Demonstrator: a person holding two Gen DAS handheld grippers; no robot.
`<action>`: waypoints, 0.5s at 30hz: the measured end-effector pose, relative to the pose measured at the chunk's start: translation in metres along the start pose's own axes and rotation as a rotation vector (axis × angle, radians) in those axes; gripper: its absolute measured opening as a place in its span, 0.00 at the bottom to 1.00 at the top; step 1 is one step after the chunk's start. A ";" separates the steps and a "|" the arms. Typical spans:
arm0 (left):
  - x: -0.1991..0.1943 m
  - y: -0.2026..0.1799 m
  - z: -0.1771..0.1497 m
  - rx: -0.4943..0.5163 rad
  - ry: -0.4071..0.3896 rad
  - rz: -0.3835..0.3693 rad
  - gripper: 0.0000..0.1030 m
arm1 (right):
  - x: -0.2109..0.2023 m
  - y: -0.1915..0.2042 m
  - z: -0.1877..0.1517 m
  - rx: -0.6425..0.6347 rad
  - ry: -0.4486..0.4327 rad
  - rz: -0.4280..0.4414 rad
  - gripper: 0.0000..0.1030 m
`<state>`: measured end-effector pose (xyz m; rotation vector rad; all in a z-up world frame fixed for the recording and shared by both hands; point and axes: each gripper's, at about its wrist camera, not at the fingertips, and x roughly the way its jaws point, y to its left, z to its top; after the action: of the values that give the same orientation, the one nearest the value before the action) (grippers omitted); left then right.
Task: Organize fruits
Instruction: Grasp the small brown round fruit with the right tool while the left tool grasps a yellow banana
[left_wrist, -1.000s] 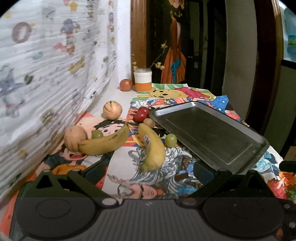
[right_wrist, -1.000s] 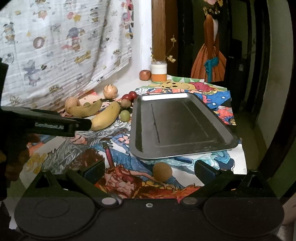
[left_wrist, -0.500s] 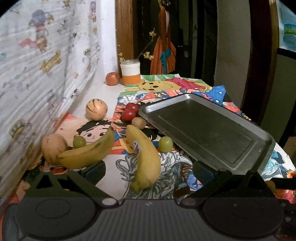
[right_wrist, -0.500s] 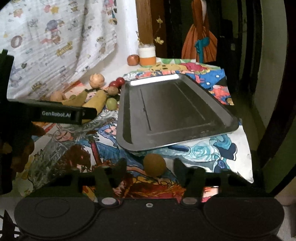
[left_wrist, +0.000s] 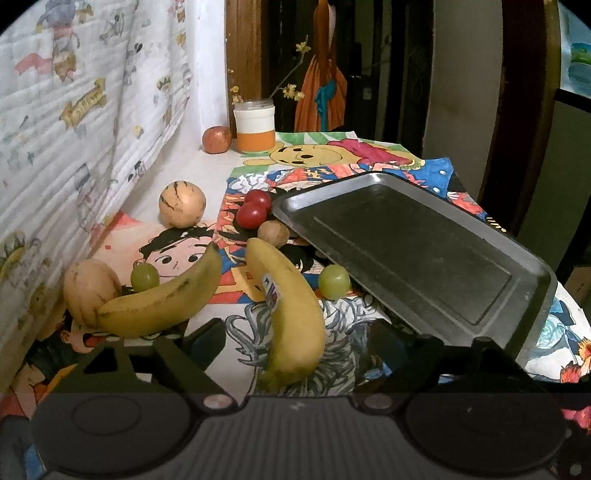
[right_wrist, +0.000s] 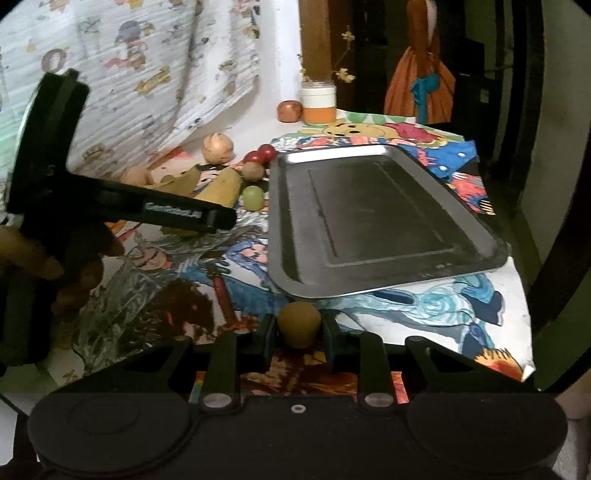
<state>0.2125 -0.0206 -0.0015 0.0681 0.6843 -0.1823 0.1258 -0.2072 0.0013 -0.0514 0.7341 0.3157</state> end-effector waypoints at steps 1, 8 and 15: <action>0.001 0.001 0.000 -0.003 0.004 -0.001 0.83 | 0.000 0.002 0.000 -0.004 0.000 0.007 0.27; 0.012 0.003 0.001 -0.017 0.038 0.009 0.69 | 0.004 0.012 0.006 -0.041 -0.007 0.058 0.27; 0.017 0.005 0.005 -0.027 0.040 0.020 0.56 | 0.008 0.016 0.007 -0.057 -0.016 0.085 0.27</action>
<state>0.2294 -0.0188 -0.0085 0.0523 0.7256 -0.1530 0.1313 -0.1882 0.0024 -0.0720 0.7126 0.4179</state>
